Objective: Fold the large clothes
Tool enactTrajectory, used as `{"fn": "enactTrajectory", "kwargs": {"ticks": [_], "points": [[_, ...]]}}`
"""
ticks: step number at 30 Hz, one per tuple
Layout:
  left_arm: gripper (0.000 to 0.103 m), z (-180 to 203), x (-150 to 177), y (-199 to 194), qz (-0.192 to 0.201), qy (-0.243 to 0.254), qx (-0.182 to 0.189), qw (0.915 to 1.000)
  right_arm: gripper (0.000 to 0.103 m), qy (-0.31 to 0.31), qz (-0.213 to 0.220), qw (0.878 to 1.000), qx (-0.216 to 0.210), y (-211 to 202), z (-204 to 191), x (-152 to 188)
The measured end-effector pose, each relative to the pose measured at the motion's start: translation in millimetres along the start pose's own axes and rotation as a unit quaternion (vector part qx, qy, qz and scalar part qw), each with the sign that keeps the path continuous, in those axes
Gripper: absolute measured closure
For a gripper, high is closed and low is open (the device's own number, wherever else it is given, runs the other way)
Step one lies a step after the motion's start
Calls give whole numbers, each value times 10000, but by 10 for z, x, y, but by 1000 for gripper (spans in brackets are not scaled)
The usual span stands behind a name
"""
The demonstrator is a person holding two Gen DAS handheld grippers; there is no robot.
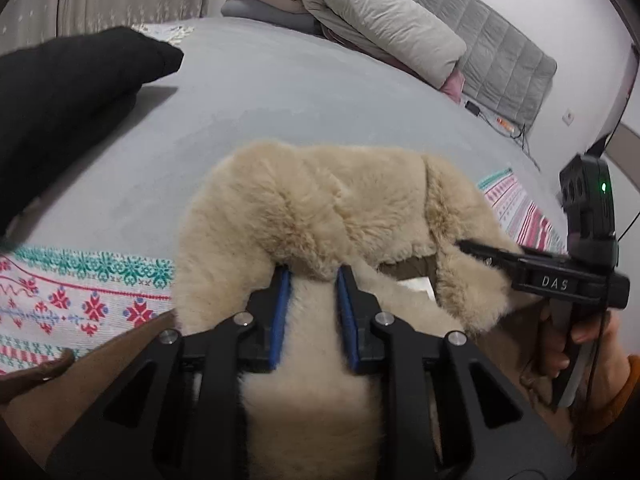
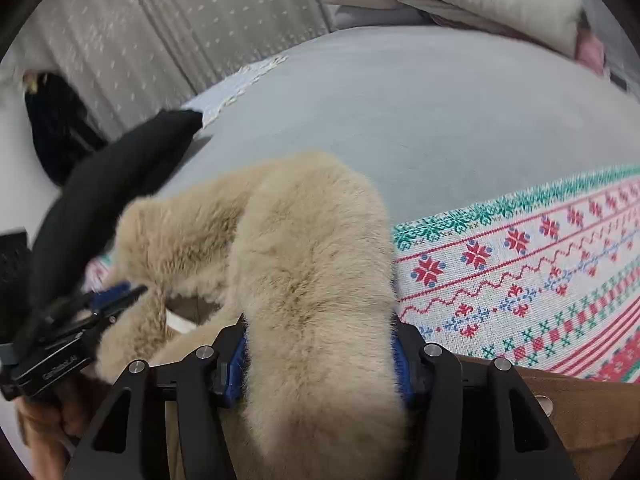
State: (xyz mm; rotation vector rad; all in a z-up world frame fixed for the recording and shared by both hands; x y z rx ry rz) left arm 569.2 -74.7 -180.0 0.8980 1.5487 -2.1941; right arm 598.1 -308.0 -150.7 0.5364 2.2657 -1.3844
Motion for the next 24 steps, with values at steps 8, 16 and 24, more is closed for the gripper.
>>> {"fn": "enactTrajectory", "kwargs": {"ticks": [8,16,24], "points": [[11,27,284,-917,147,-191,-359,9991,30,-486,178,9952,826,-820,-312,277],[11,-127,918,-2236,217,1036,-1453,9837,21,-1052,21,9872,1198,-1901,-806,1069],[10,-1073,1516,-3509,301,969,-2226,9696,20,-1155,23,9886,968,-2626,-1169,1838]]}}
Point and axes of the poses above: each gripper's, at about its wrist camera, not at the fingertips, and y roughly the way its jaws point, z to its right, x to its underside, the point moved 5 cm from there along y, roughly the way its jaws point, and after that the axes turned 6 degrees about -x, right-handed, at the moved point
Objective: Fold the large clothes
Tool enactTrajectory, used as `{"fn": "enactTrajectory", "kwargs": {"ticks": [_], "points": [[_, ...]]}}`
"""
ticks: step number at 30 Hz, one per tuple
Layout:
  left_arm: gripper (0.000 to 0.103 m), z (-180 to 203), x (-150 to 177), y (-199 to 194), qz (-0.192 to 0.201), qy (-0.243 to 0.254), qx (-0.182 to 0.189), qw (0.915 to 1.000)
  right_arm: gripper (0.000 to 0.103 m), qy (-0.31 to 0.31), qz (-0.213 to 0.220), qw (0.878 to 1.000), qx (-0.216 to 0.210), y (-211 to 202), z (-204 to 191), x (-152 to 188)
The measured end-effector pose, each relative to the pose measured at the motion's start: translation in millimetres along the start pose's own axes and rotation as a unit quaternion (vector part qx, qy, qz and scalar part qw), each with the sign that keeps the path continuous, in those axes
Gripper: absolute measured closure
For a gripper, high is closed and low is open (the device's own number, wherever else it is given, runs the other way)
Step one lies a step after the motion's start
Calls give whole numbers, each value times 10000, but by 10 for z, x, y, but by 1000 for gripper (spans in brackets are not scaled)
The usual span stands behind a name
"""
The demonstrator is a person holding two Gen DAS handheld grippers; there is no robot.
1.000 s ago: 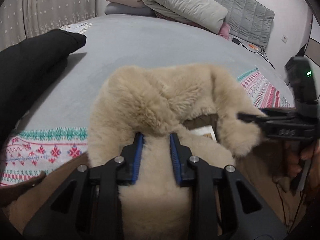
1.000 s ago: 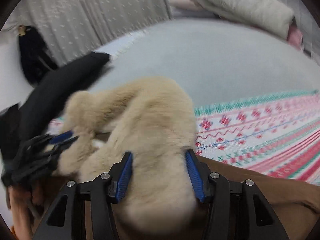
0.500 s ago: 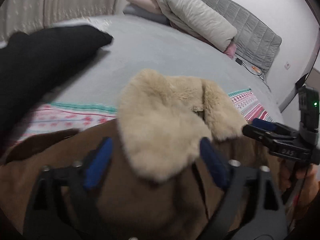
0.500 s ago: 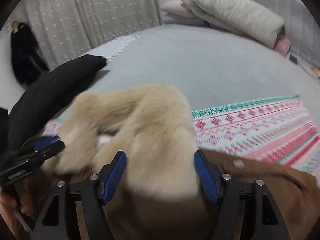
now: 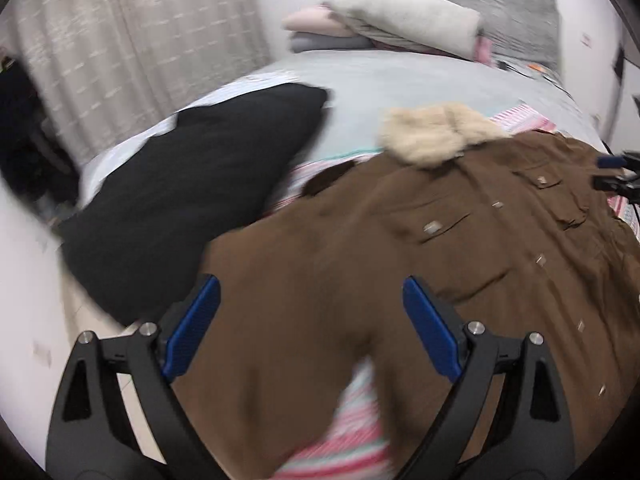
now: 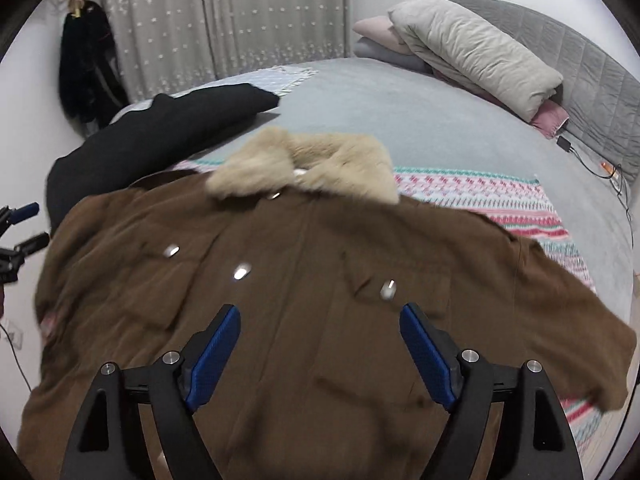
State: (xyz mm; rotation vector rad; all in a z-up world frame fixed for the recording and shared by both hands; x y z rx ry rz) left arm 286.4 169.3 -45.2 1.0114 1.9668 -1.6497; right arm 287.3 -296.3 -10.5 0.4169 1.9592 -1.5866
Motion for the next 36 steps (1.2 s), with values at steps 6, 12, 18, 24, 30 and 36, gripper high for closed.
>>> {"fn": "enactTrajectory", "kwargs": {"ticks": [6,12,18,24,30,36], "points": [[10,-1057,675,-14,-303,-1277,31,9913,20,-214,-68,9997,-24,-236,-299,208],[10,-1671,1354,532,-603,-2192,154,9737,20,-227,-86,9994,-235,-345,-606,373],[14,-1619,1386,1279,-733,-2337,832,9660,20,-330,-320,9988,-184,-269,-840,464],[46,-1420,1175,1495,-869,-2790,1588,9431,20,-356,-531,9980,-17,-136,-931,517],[96,-1332,788,726,-105,-1989,556,9784,20,-211,-717,9972,89,-29,-859,632],[96,-1640,354,425,472,-1809,-693,9799,20,15,-773,9970,-75,20,-868,679]]}}
Point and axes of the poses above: each gripper's, at about its wrist camera, not at the fingertips, and y roughly the way its jaws point, z to its right, x to its underside, the point moved 5 cm from there along y, roughly the way its jaws point, and after that the axes turned 6 degrees about -x, right-handed, at the moved point
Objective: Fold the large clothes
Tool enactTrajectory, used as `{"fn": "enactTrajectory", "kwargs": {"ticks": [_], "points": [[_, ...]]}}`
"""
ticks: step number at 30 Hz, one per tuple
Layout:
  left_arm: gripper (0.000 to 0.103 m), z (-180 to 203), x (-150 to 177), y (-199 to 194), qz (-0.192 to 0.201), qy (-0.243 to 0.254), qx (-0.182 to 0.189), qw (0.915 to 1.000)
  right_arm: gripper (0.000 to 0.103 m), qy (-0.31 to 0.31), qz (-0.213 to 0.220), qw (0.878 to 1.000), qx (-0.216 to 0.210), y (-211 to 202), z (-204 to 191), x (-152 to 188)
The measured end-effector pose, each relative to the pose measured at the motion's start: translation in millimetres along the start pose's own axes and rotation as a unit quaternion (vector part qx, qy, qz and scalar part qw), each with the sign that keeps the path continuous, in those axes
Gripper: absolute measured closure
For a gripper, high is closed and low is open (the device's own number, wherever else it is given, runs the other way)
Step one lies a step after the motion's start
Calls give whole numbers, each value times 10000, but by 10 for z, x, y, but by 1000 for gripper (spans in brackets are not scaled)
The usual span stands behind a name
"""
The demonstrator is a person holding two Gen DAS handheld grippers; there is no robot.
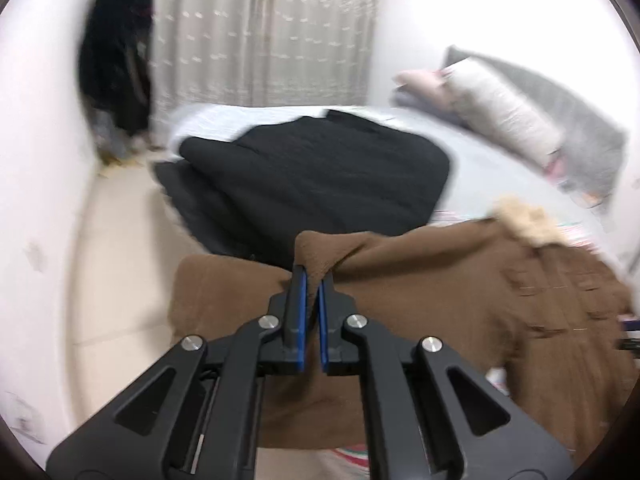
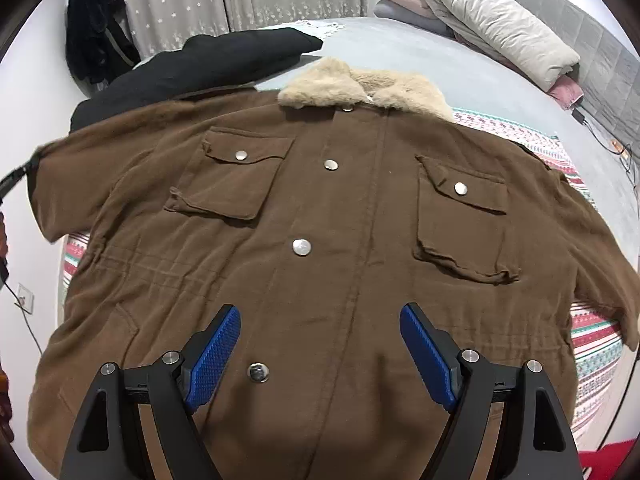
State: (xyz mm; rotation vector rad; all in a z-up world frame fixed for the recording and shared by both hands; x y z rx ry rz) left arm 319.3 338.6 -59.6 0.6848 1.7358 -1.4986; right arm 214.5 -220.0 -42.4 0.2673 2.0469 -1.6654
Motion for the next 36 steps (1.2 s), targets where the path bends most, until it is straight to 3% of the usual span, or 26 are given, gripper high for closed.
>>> {"fn": "enactTrajectory", "kwargs": {"ticks": [2,3,5,7,9,10,11,15,19,22,28,30,34,36], "points": [[102,-34,-4,341,-166,334,-932,9950,20,-3,27,10000,-3,-11,-7,26],[102,-80,15,556,-292,521,-1573,9857,20,8,20,10000,-14,-12,2,48],[102,-188,84,782,-637,440,-1750,9815,20,55,-30,10000,-20,-18,34,91],[101,-82,49,732,-750,100,-1415,9870,20,100,-22,9999,16,-68,95,128],[82,90,35,565,-725,-19,-859,9937,20,115,75,9999,70,-174,185,163],[59,218,39,481,-777,10,-598,9952,20,137,111,9998,92,-220,234,176],[47,308,37,411,-797,59,-413,9960,20,184,133,9997,117,-266,297,195],[45,731,316,-93,-994,401,462,9932,20,425,123,9988,193,-459,575,326],[34,1187,761,-611,-1464,561,1501,9762,20,580,153,9979,229,-719,836,562],[33,1347,1080,-837,-1875,552,2011,9599,20,775,105,9965,298,-918,1104,854],[33,1547,1729,-1198,-2779,376,2574,9247,20,1394,-181,9900,-76,-1135,1663,1562],[33,1599,1914,-1222,-3082,152,2859,9072,20,1600,-287,9863,-272,-1155,1816,1795],[34,1686,2276,-1321,-3566,68,2733,8933,20,1892,-380,9805,-358,-1152,2035,2170],[46,1745,2369,-1387,-3777,-102,2903,8792,20,2066,-415,9767,-408,-1116,2123,2338]]}}
Point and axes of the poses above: each gripper's, at about its wrist camera, not at the fingertips, and y roughly the way its jaws point, z to its right, x to its underside, the point moved 5 cm from there along y, roughly the way its jaws point, and after that the axes turned 6 degrees about -x, right-handed, at the moved point
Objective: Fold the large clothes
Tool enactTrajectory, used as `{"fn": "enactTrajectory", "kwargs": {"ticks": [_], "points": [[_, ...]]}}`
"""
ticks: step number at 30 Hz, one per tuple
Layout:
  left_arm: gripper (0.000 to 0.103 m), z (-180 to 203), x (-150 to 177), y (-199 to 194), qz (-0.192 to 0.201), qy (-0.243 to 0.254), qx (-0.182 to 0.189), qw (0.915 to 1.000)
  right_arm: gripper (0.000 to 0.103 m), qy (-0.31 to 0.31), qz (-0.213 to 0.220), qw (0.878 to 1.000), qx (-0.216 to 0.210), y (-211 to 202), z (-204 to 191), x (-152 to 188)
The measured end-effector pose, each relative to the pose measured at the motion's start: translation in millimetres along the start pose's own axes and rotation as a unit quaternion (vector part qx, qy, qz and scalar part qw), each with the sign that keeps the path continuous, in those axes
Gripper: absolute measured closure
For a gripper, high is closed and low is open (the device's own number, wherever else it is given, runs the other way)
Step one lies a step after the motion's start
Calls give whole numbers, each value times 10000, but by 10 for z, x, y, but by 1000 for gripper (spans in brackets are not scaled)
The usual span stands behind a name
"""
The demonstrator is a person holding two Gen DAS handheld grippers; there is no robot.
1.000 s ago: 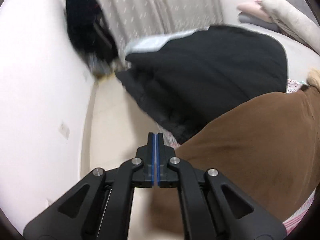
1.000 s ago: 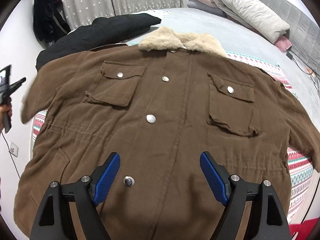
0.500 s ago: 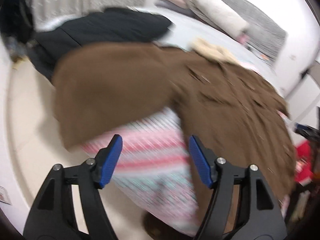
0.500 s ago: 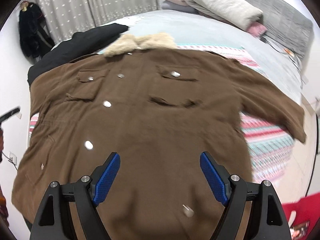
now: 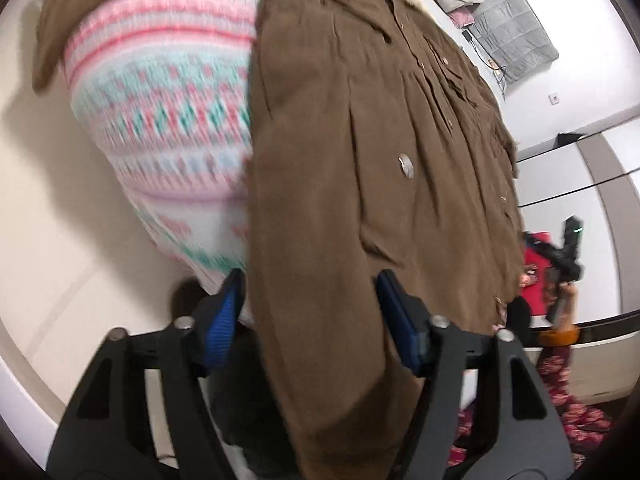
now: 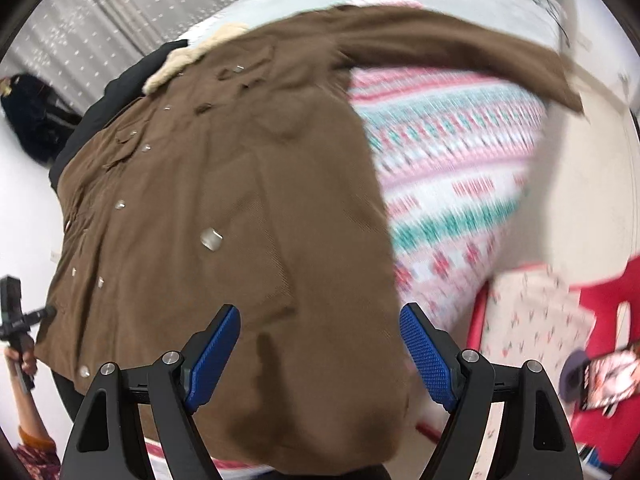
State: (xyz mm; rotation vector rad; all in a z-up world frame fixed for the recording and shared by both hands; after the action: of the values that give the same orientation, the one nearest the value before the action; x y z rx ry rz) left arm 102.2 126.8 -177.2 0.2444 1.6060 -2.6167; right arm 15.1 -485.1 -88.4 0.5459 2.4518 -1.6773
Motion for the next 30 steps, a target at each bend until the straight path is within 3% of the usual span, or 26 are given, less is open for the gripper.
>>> {"fn": "enactTrajectory", "kwargs": {"ticks": [1,2,3,5,8,10,12,15,16,17,21,23,25,27,30], "points": [[64,63,66,22,-118,-79,240,9996,21,138,-91,9998,-107,44,67,81],[82,160,120,22,-170,-106,439,9988,34,286,-222,9990,-281,88,102,158],[90,283,142,-28,-61,-26,529,9986,66,467,-369,9962,-630,124,101,245],[93,498,118,-221,213,128,572,9981,92,671,-423,9912,-1057,91,94,320],[94,869,58,-717,749,384,1000,9914,96,816,9,9861,-1445,-245,125,243],[93,1010,75,-854,740,584,997,9905,96,720,391,9872,-1370,-545,154,176],[91,1087,159,-732,443,1026,126,9937,96,558,390,9932,-948,-640,179,188],[83,920,348,-343,-246,1311,-1076,9852,93,435,1,9988,-221,-482,218,293],[77,823,397,-223,-374,1375,-1486,9786,91,385,-206,9990,92,-383,249,372],[65,770,408,-206,-309,1395,-1606,9766,87,356,-347,9982,338,-313,282,432],[56,760,387,-459,-10,1288,-1451,9810,78,567,-184,9973,418,-386,389,491],[30,803,293,-665,442,1379,-1439,9789,70,615,0,9968,520,-508,397,447],[19,876,193,-822,962,1493,-1489,9728,52,571,273,9957,679,-618,332,286],[19,935,67,-911,1340,1595,-1508,9664,39,479,537,9940,821,-726,249,178],[18,911,-135,-941,1627,1373,-1501,9655,33,196,817,9918,967,-817,11,-6]]}}
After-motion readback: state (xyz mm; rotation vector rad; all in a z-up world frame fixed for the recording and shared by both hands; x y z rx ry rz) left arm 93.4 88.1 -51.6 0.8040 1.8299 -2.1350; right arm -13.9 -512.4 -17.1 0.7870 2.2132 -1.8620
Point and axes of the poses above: each gripper's, at about its wrist camera, not at the fingertips, and y roughly the way its jaws point, z to its right, x to its underside, the point moved 5 cm from there along y, roughly the way its jaws point, and after that the axes turned 6 degrees about -x, right-handed, at the moved point
